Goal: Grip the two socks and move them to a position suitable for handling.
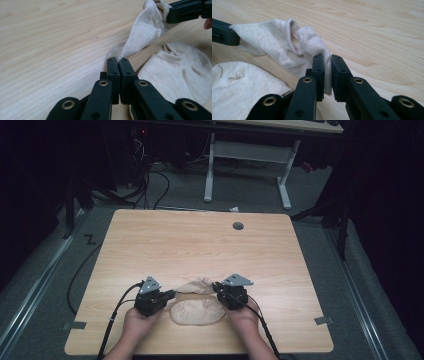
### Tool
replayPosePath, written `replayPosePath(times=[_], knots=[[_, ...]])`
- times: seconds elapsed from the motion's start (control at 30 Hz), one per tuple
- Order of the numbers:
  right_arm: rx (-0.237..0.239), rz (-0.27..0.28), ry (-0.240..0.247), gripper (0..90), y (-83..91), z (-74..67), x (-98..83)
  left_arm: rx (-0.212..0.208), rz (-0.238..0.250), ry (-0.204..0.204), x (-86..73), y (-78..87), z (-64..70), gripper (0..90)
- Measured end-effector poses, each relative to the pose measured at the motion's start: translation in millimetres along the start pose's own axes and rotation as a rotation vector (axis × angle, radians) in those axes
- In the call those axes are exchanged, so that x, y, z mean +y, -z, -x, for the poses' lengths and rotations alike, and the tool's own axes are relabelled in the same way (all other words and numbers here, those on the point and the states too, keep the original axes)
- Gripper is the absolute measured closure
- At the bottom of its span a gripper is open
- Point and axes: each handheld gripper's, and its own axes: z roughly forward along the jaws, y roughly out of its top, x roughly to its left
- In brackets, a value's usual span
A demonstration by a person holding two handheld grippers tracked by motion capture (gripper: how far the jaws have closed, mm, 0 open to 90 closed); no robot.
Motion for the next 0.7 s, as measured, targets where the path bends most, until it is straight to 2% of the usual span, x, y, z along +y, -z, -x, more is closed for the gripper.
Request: replayPosePath(times=[0.1, 0.23, 0.33, 0.43, 0.5, 0.57, 0.6, 0.7], knots=[[0.003, -0.004, -0.003, 82.5, -3.2, -0.7, 0.6, -0.016, 0.002, 0.009, 2.9, 4.1, -0.2, 88.3], [0.005, -0.012, -0.014, 82.3, -6.7, 1.6, 0.2, -0.027, -0.001, -0.010, 11.0, 13.2, 3.6, 88.2], [0.010, -0.023, -0.019, 82.0, -8.6, 1.7, -1.3, 0.011, -0.003, -0.042, 8.7, 13.3, 4.1, 88.0], [0.011, -0.030, -0.020, 81.7, -11.2, -1.1, -2.3, 0.024, -0.009, -0.018, 5.7, 7.2, -1.5, 87.5], [0.003, -0.037, -0.020, 81.2, -14.6, 1.3, -2.4, 0.051, -0.005, 0.005, 7.0, -1.3, -8.5, 85.4], [-0.001, -0.043, -0.024, 80.8, -16.2, 3.3, -2.5, 0.064, -0.007, 0.008, 7.9, -4.5, -11.0, 82.3], [-0.020, -0.054, -0.040, 77.4, -20.3, 9.1, -3.0, 0.102, -0.008, 0.001, 9.6, -10.5, -14.5, 79.1], [-0.036, -0.059, -0.064, 73.3, -22.2, 14.3, -3.1, 0.111, -0.012, 0.008, 11.5, -13.7, -17.7, 75.9]])
